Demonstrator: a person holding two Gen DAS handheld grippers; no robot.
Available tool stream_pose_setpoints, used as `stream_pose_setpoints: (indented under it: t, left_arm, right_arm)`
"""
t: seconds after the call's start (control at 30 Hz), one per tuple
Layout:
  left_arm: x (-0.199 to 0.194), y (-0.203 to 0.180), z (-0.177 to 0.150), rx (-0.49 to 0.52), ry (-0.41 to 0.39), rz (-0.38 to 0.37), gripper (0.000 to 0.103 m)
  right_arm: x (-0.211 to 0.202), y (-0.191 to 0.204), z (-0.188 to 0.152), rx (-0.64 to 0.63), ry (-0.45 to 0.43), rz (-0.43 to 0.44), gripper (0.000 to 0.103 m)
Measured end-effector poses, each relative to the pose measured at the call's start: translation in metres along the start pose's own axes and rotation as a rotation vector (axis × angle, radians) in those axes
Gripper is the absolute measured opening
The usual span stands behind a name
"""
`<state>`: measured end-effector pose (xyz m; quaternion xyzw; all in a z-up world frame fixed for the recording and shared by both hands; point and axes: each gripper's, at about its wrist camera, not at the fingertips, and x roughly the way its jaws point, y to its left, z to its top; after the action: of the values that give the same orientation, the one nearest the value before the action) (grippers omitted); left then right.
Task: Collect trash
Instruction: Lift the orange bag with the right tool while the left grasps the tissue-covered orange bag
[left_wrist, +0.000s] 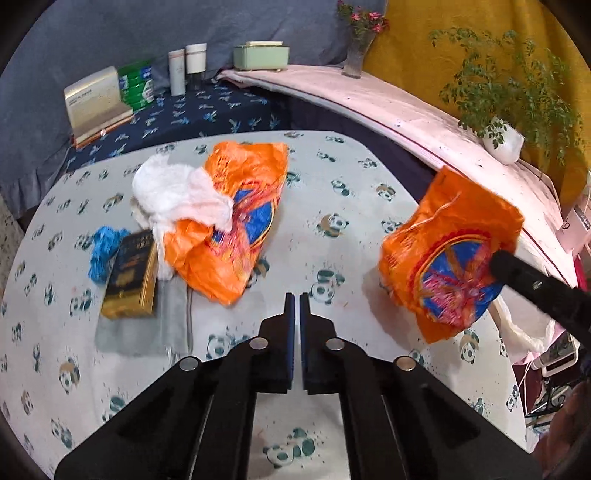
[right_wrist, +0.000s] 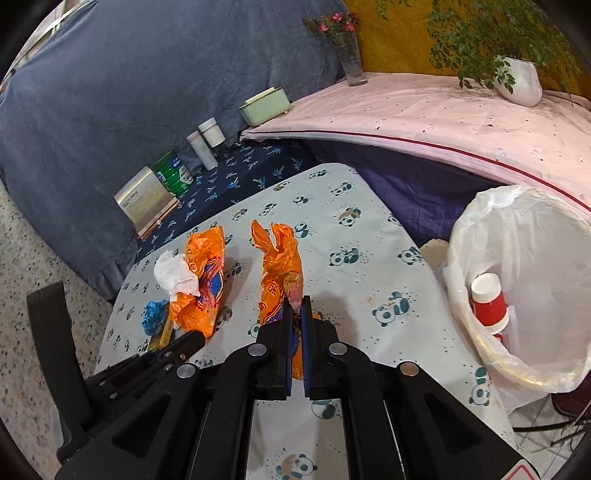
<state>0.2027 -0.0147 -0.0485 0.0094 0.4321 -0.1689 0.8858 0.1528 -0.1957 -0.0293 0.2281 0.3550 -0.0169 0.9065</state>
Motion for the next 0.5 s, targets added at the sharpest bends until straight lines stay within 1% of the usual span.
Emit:
stream_pose_setpoints:
  t: [0.03, 0.1, 0.13, 0.17, 0.27, 0.33, 0.43, 0.5]
  left_arm:
    - [0.001, 0.002, -0.001, -0.011, 0.004, 0.013, 0.010]
    - [0.001, 0.009, -0.004, -0.043, 0.006, 0.041, 0.042]
    - [0.000, 0.014, -0.006, -0.063, -0.002, 0.052, 0.048]
    - [-0.001, 0.021, -0.007, -0.087, -0.012, 0.069, 0.052]
    - [0.000, 0.037, -0.005, -0.112, -0.012, 0.085, 0.052]
    - [0.000, 0.048, -0.002, -0.127, -0.022, 0.101, 0.057]
    - [0.001, 0.064, 0.005, -0.156, -0.035, 0.107, 0.066]
    - [0.002, 0.070, 0.010, -0.157, -0.046, 0.104, 0.077]
  right_arm:
    - [-0.001, -0.001, 0.000, 0.002, -0.001, 0.002, 0.005]
    - [-0.001, -0.001, 0.002, -0.004, -0.003, 0.002, 0.004]
    - [0.000, 0.000, 0.003, -0.007, -0.001, 0.005, 0.004]
    - [0.003, 0.002, 0.005, -0.013, 0.000, 0.006, 0.004]
    - [0.016, 0.009, 0.016, -0.038, -0.005, -0.003, 0.004]
    - [0.027, 0.015, 0.027, -0.041, -0.011, 0.004, 0.004]
    - [0.047, 0.025, 0.047, -0.055, -0.017, 0.009, 0.004]
    - [0.062, 0.033, 0.058, -0.062, -0.014, 0.013, 0.004]
